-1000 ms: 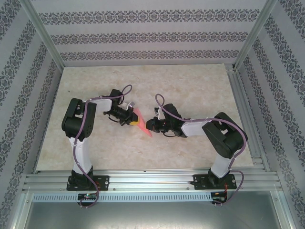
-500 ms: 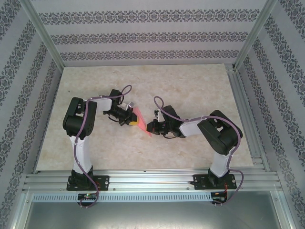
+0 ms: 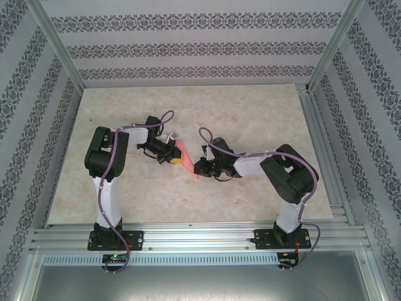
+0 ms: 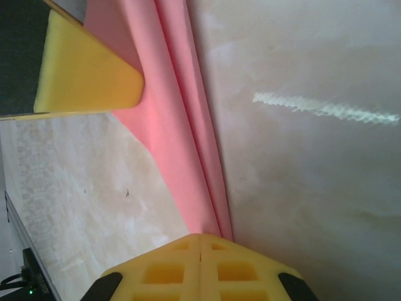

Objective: Fold a paper plane with a square sheet of paper (pick it up from the middle)
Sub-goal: Fold the wing for the fifth time at the center of the table.

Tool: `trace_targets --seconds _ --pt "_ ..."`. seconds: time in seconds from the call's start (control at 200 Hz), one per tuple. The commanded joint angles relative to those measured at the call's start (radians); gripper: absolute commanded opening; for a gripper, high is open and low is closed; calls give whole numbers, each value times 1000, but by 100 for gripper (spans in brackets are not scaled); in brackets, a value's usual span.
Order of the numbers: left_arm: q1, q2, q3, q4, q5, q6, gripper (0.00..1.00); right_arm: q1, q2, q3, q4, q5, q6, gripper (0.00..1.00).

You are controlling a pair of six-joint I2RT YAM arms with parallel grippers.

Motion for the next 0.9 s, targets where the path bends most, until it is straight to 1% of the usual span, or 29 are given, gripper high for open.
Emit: trace_targets --seconds 0.0,0.185,0.305,0.405,0.57,0.659,0.729,0.814,0.894 --pt "12 26 32 -12 -15 31 4 14 -21 17 -80 16 -39 6" --pt "12 40 35 -12 -12 31 4 5 -67 15 -97 4 -48 6" --pt "12 40 42 -14 -9 30 4 4 -42 1 -68 -20 -34 6" --pt "13 44 43 -12 -6 33 4 3 -17 -29 16 -53 10 6" --pt "12 53 50 -14 -7 33 4 11 14 -37 32 -53 26 6" --pt "13 53 49 -14 -6 32 4 13 21 -36 3 -34 12 6" --pt "12 56 50 -13 -6 31 4 10 44 -21 -70 11 -12 5" --pt "13 60 54 -16 -8 32 4 13 63 -17 -107 25 -19 5" --pt "12 61 58 -20 -8 34 4 17 48 -17 -129 32 -22 5"
